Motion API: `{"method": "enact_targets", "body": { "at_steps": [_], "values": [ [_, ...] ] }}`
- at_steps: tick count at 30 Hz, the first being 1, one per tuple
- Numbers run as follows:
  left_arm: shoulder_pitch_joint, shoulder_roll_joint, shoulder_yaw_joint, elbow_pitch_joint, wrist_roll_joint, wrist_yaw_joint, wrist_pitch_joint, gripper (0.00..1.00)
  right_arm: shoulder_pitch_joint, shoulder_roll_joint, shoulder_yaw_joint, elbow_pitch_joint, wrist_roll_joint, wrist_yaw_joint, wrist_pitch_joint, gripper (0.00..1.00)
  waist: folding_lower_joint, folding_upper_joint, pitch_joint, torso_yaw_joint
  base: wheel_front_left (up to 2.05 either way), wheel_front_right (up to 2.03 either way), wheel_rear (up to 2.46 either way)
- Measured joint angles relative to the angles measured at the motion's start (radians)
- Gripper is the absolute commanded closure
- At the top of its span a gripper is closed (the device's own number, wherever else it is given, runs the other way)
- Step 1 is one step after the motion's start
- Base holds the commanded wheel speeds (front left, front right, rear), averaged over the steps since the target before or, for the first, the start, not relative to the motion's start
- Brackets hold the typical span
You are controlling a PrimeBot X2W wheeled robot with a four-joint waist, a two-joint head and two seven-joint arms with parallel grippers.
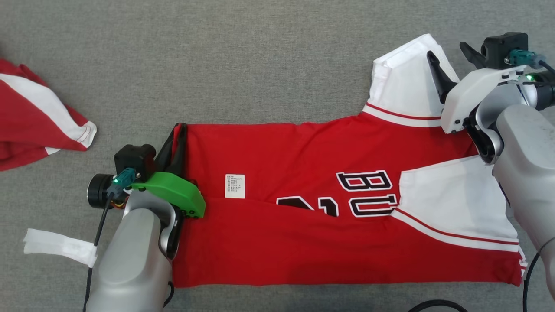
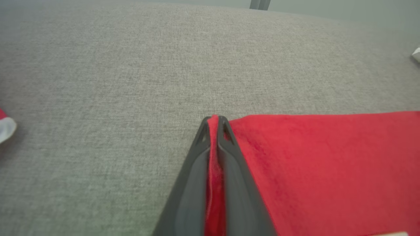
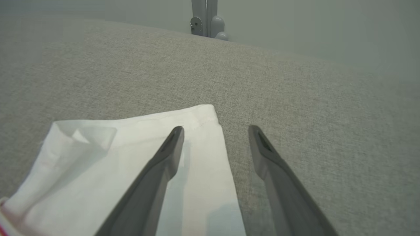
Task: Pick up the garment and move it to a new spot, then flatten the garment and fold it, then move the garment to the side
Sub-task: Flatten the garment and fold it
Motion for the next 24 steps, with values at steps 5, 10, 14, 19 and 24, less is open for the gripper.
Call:
{"method": "enact_targets", "body": {
  "at_steps": [5,10,14,19,24],
  "values": [
    [-0.002,0.000,-0.051,-0.030,-0.027,0.000,0.000,1.00,-0.059,-0.011,0.047,0.060,0.025,0.000,0.032,0.00,0.0000,0.0000,0.017,0.034,0.00,0.00,0.00],
    [-0.015,0.000,-0.081,-0.033,-0.040,0.000,0.000,1.00,-0.095,-0.020,0.093,0.130,0.032,0.000,0.072,0.29,-0.0001,-0.0002,0.027,0.059,0.00,0.00,0.00],
    [-0.020,-0.001,-0.086,-0.034,-0.049,0.000,0.000,1.00,-0.109,-0.018,0.123,0.143,0.049,0.000,0.058,1.00,0.0000,-0.0002,0.030,0.061,0.00,0.00,0.00],
    [-0.033,-0.001,-0.076,-0.035,-0.046,0.000,0.000,1.00,-0.122,-0.033,0.132,0.179,0.063,0.000,-0.007,1.00,0.0000,-0.0001,0.025,0.051,0.00,0.00,0.00],
    [-0.045,-0.001,-0.061,-0.036,-0.028,0.000,0.001,1.00,-0.155,-0.040,0.125,0.211,0.040,0.000,-0.126,1.00,-0.0001,-0.0002,0.009,0.039,0.00,0.00,0.00]
  ]
}}
